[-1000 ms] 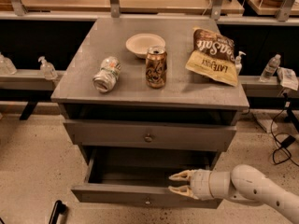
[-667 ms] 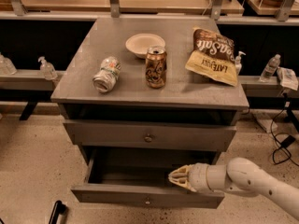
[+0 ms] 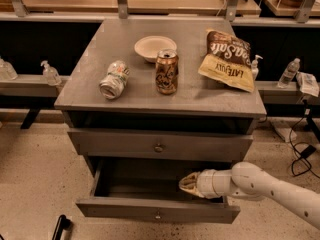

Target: Open middle drawer

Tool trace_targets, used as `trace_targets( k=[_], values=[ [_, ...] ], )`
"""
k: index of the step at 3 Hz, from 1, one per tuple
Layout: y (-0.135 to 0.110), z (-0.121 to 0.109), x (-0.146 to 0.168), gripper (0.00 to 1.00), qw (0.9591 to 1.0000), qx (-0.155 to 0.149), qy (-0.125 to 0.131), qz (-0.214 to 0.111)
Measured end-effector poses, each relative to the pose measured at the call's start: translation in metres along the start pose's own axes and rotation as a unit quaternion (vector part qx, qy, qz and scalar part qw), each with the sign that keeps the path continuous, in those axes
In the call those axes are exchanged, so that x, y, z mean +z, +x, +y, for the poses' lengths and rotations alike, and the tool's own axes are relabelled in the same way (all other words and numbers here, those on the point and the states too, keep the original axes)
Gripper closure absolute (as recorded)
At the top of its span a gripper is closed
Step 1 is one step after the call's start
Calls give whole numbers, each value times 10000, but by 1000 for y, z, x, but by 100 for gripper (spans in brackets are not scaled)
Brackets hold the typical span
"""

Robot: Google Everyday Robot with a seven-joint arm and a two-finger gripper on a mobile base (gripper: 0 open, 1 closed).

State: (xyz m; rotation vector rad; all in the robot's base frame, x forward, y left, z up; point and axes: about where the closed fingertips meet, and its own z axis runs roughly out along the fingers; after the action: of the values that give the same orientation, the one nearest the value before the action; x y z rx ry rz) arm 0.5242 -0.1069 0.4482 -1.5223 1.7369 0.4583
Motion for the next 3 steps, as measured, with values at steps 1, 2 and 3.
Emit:
trace_targets(
  k=[1,2,3],
  values=[
    [24,3,16,100,9994,159,-79,313],
    [42,12,28,100,9982,191,-237,512],
    [50,25,31,100,9974,131,-421,570]
  ],
)
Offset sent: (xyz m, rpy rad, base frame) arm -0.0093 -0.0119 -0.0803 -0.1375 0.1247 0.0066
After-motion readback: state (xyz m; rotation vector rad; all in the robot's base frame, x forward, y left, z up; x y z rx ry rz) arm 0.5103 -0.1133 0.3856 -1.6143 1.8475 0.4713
